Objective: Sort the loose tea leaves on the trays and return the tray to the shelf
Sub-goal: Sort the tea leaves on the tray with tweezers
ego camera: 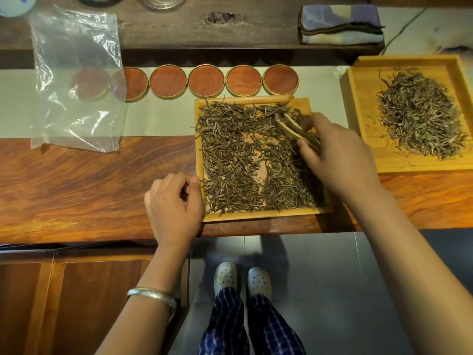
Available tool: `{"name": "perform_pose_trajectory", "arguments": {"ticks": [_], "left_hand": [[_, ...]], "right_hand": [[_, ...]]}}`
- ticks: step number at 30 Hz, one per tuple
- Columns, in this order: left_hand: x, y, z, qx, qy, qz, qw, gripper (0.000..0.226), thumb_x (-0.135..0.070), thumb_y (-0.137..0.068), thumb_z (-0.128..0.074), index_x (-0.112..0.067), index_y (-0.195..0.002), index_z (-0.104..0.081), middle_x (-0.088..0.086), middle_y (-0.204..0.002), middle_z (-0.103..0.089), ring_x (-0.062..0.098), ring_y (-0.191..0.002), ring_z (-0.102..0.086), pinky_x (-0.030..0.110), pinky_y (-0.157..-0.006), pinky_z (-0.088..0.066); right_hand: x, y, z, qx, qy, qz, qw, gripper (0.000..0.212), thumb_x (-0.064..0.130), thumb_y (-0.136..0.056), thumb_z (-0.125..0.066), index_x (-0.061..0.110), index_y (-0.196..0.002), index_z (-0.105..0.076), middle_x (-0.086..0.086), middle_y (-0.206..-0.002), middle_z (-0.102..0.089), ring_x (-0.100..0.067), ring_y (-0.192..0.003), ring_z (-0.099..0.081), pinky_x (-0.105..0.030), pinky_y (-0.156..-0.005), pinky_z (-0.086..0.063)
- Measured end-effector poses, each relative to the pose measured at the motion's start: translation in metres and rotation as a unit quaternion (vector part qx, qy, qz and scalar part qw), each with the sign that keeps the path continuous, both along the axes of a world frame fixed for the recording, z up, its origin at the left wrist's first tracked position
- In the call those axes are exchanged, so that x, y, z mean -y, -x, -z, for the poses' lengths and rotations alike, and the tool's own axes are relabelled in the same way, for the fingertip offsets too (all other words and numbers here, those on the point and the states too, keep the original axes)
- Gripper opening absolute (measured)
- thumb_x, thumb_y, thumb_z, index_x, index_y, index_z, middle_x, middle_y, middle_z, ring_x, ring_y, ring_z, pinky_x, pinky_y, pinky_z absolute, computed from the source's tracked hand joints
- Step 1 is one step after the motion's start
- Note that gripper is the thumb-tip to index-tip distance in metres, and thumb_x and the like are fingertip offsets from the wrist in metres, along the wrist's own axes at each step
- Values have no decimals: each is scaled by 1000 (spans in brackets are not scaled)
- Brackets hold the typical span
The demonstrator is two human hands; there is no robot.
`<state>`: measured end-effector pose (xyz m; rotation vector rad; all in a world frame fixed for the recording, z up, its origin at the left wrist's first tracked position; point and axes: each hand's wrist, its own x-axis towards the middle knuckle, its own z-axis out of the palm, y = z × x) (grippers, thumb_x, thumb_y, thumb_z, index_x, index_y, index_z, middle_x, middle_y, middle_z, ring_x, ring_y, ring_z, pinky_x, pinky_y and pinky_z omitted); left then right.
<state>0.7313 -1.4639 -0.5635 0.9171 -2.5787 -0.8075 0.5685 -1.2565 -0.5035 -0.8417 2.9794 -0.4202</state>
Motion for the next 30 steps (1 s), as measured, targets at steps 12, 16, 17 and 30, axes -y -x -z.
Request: {"name": "perform_pose_trajectory", "arguments": {"ticks": [12,16,17,30], "left_hand": [[0,0,-2,2,-2,1,1000,29,-31,-92,-46,-15,-69,-53,-5,-71,-52,20,-76,-43,31,-72,-25],[0,0,-2,2,-2,-2,1000,30,-33,-92,-45,-15,-68,-51,-4,-70,-52,19,-75,-41,30,-72,-24],[0,0,-2,3,-2,-2,1000,30,-33,-92,-45,-15,-68,-50,-5,-70,-51,18,-75,-41,30,-72,-23],[0,1,-3,-16,-10,-3,1000,27,-29,-92,-49,-25,-66,-42,-12,-65,-41,13,-70,-36,29,-71,-23]], "right_hand": [[6,-11,0,-22,-1,-6,1000,22,31,-93,-54,15,-106,-49,-9,-87,-65,-32,-72,-60,-29,-52,-34],[11,-16,-4,-22,10,1,1000,20,32,-92,-54,16,-105,-50,-8,-86,-65,-32,-71,-60,-28,-50,-34],[15,-17,-4,-17,3,-4,1000,21,32,-92,-55,17,-105,-50,-8,-86,-65,-31,-71,-60,-26,-48,-31],[73,-16,-9,-8,0,-75,997,21,32,-93,-52,16,-108,-50,-4,-84,-61,-26,-73,-58,-31,-53,-41]]}}
